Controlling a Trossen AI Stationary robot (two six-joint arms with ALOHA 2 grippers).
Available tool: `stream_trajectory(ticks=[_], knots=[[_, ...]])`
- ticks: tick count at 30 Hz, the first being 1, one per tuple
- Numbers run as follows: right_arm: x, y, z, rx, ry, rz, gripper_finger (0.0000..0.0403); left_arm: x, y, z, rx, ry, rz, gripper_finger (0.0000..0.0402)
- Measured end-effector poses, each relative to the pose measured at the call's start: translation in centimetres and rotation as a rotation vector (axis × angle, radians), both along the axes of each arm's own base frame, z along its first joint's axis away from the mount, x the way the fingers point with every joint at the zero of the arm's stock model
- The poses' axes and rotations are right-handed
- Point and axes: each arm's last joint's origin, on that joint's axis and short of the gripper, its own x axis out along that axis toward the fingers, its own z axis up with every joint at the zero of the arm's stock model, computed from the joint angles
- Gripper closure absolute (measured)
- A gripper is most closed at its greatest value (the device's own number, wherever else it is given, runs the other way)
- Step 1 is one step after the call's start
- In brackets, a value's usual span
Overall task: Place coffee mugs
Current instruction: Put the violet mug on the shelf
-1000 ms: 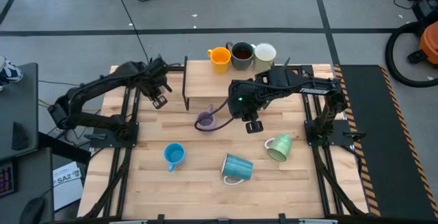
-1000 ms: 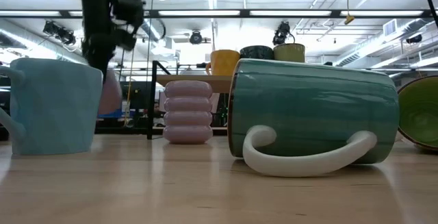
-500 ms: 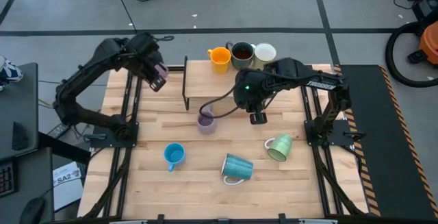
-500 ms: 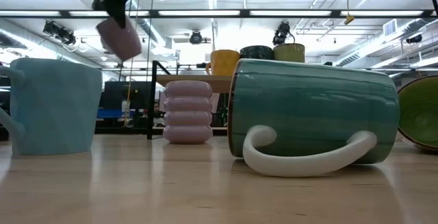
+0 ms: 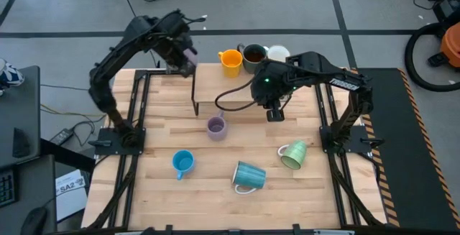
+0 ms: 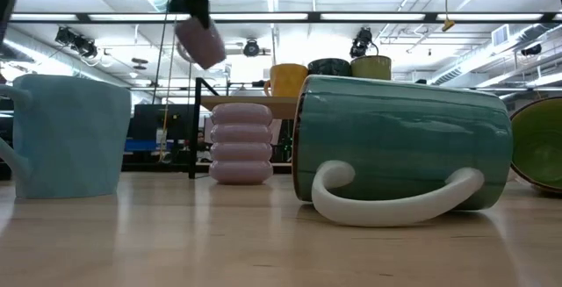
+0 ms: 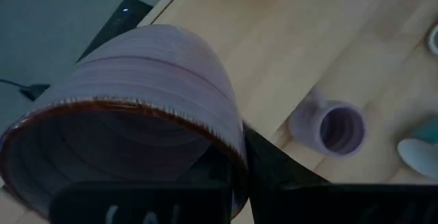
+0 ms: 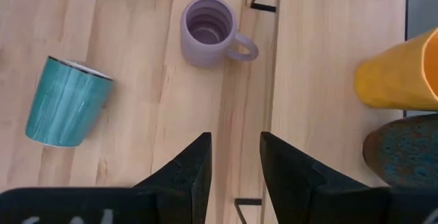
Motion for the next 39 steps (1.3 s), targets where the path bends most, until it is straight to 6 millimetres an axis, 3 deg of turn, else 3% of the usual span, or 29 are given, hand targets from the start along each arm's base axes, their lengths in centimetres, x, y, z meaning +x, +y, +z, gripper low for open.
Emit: stream_trajectory(ticks=[8, 15, 39], knots=[[0.0, -0.1, 0.0, -0.003, 0.003, 0.027, 0.0272, 3.8, 2.5, -3.1, -0.114, 0.030, -0.032, 0.0378], [0.1, -0.1, 0.0, -0.008, -0.002, 0.035, 0.0272, 5.5, 3.4, -5.4, -0.165, 0.067, -0.043, 0.0377], [0.3, -0.1, -0.1, -0.007, -0.016, 0.032, 0.0272, 6.7, 4.3, -5.9, -0.127, 0.008, -0.047, 0.0374]])
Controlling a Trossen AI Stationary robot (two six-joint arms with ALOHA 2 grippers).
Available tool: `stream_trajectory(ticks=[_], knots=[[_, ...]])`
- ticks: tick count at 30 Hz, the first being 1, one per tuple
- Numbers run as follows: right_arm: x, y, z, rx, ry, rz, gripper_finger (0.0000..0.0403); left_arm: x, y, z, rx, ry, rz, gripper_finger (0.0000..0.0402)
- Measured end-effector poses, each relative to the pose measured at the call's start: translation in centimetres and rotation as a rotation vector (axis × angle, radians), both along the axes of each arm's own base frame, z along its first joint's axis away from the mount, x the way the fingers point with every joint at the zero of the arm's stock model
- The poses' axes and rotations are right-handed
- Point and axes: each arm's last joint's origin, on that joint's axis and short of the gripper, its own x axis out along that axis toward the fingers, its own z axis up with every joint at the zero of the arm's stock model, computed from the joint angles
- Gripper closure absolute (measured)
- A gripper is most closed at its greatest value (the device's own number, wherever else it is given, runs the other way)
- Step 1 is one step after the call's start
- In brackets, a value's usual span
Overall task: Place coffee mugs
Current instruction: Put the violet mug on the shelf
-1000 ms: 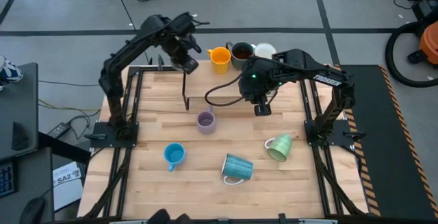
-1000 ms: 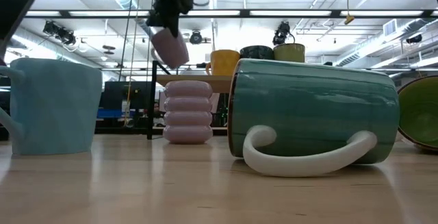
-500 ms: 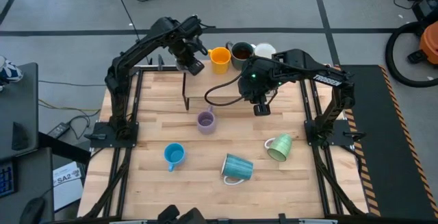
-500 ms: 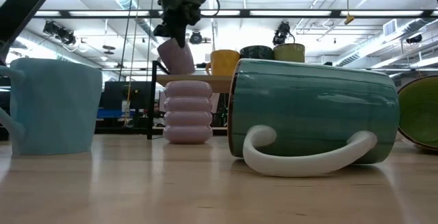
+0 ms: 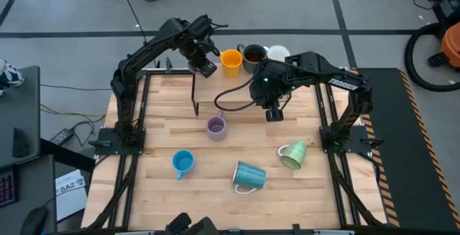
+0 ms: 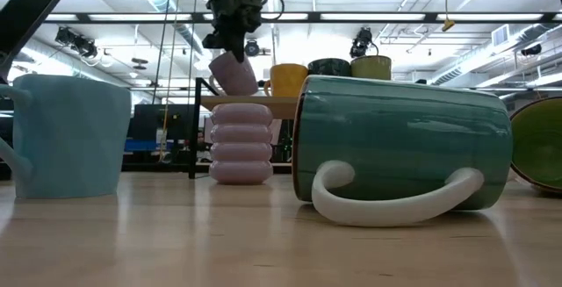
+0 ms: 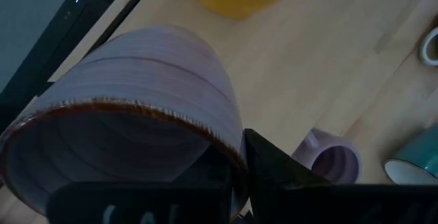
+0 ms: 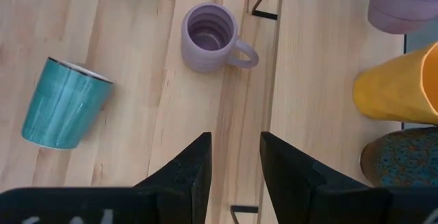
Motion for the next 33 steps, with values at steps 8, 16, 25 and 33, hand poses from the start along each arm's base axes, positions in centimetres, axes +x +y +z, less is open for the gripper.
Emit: stream_trajectory(ticks=[8, 16, 25, 33], knots=[[0.0, 0.0, 0.0, 0.000, 0.000, 0.000, 0.0272, 0.7, 0.2, -0.7, 0.011, 0.016, -0.004, 0.0374], [0.0, 0.0, 0.0, 0.001, 0.000, 0.000, 0.0272, 1.1, 0.1, -1.0, 0.028, 0.024, -0.028, 0.0367], [0.0, 0.0, 0.0, 0.001, 0.000, 0.000, 0.0273, 1.5, 0.0, -1.0, 0.056, 0.016, -0.044, 0.0356], [0.0, 0.0, 0.0, 0.001, 0.000, 0.000, 0.0273, 1.7, 0.1, -0.9, 0.068, 0.000, -0.045, 0.0354]])
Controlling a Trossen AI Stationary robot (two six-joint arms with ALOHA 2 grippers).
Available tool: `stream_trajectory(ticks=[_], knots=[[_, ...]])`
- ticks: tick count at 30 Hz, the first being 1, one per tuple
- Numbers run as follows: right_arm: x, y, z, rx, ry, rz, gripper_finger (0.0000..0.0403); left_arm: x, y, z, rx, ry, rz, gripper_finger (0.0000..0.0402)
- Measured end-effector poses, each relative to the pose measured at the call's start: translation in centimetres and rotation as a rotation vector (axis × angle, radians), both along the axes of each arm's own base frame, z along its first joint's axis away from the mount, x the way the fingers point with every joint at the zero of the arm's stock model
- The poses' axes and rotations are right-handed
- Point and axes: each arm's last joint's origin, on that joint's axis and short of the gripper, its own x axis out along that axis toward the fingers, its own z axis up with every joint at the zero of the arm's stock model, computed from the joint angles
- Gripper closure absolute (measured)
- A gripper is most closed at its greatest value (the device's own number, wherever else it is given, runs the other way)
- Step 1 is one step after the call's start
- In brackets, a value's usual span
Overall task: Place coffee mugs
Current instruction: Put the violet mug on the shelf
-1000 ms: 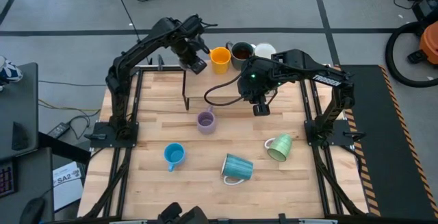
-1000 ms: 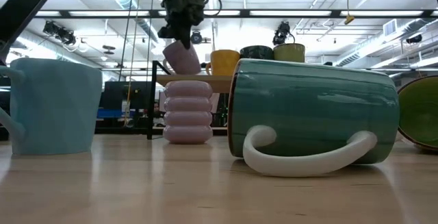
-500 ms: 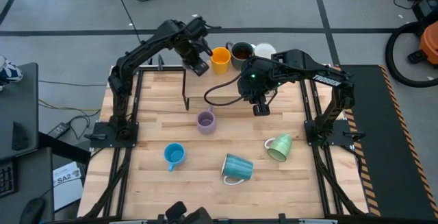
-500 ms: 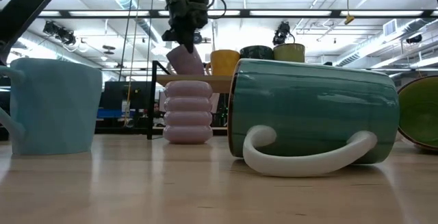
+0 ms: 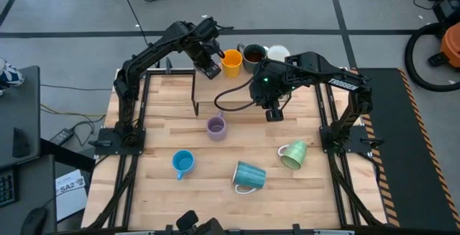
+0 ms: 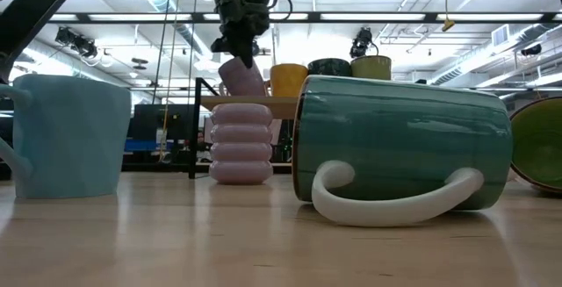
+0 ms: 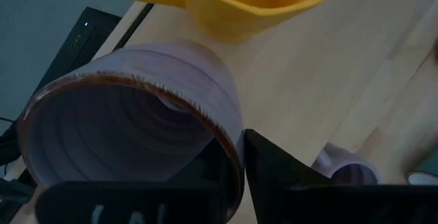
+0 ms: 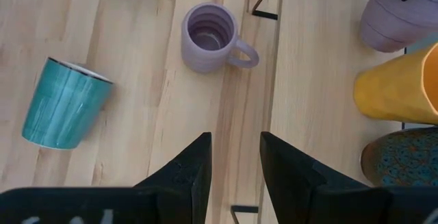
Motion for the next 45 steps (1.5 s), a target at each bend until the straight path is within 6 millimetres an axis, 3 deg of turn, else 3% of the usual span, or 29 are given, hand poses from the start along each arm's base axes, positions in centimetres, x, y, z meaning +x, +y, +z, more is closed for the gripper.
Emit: stream_trajectory(ticks=[13, 23, 45], knots=[[0.0, 0.0, 0.0, 0.000, 0.000, 0.000, 0.0273, 0.3, 0.2, 0.2, 0.024, -0.033, -0.002, 0.0300], [0.0, 0.0, 0.0, 0.000, 0.000, 0.000, 0.0272, 1.0, -0.4, 0.3, 0.047, -0.059, -0.035, 0.0280], [0.0, 0.0, 0.0, 0.000, 0.000, 0.000, 0.0272, 0.7, -0.2, 0.4, 0.058, -0.049, -0.063, 0.0276]])
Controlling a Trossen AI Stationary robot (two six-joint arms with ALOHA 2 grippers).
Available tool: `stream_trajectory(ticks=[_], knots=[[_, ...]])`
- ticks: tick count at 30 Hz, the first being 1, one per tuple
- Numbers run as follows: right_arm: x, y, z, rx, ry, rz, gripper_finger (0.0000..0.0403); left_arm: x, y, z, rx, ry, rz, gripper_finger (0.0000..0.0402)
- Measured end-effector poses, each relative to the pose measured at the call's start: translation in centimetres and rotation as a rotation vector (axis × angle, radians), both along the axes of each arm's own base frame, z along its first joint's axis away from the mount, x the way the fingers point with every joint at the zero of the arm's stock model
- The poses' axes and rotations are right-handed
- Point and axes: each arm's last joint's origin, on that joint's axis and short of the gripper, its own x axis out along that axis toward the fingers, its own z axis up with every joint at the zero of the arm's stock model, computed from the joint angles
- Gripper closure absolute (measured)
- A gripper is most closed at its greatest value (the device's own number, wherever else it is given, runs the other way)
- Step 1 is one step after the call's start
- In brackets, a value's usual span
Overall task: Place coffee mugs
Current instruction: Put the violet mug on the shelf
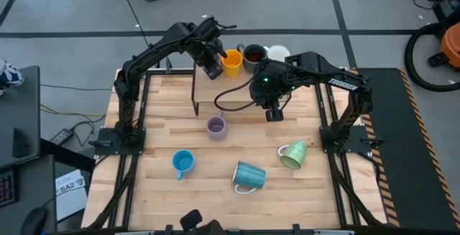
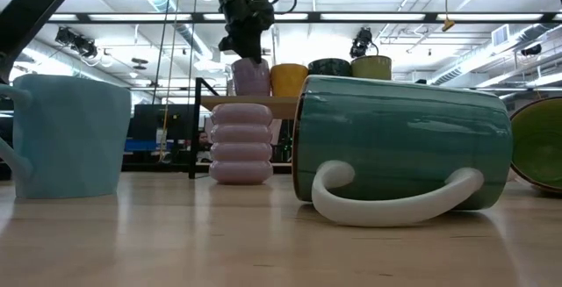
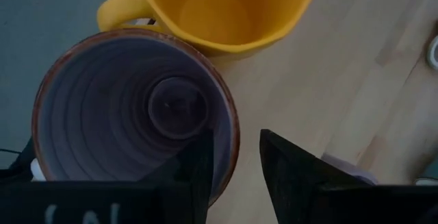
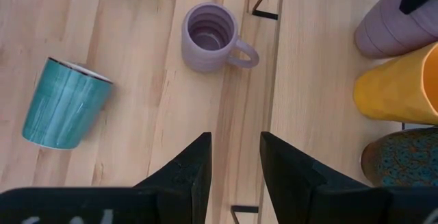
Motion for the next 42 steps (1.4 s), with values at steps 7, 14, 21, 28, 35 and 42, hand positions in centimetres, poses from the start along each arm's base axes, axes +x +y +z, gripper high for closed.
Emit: stream_trajectory(ticks=[7, 14, 21, 28, 35, 42], knots=[[0.01, 0.00, -0.01, 0.000, 0.001, 0.000, 0.0273, -0.21, -0.12, -0.09, 0.000, 0.027, -0.033, 0.0276], [0.01, 0.01, -0.01, 0.000, 0.000, 0.000, 0.0273, -0.43, -0.15, -0.18, 0.023, 0.070, -0.033, 0.0277], [0.01, 0.00, -0.01, 0.000, 0.000, 0.000, 0.0273, -0.46, -0.10, -0.14, 0.056, 0.089, -0.018, 0.0320], [0.00, 0.01, 0.00, 0.000, 0.000, 0.000, 0.0273, -0.50, -0.08, -0.13, 0.061, 0.094, -0.015, 0.0381], [0.00, 0.01, -0.01, 0.001, 0.000, 0.000, 0.0272, -0.61, -0.02, -0.15, 0.087, 0.121, -0.002, 0.0381], [0.01, 0.01, -0.01, 0.000, 0.000, 0.000, 0.0272, -0.95, -0.27, -0.26, 0.064, 0.158, -0.009, 0.0378]])
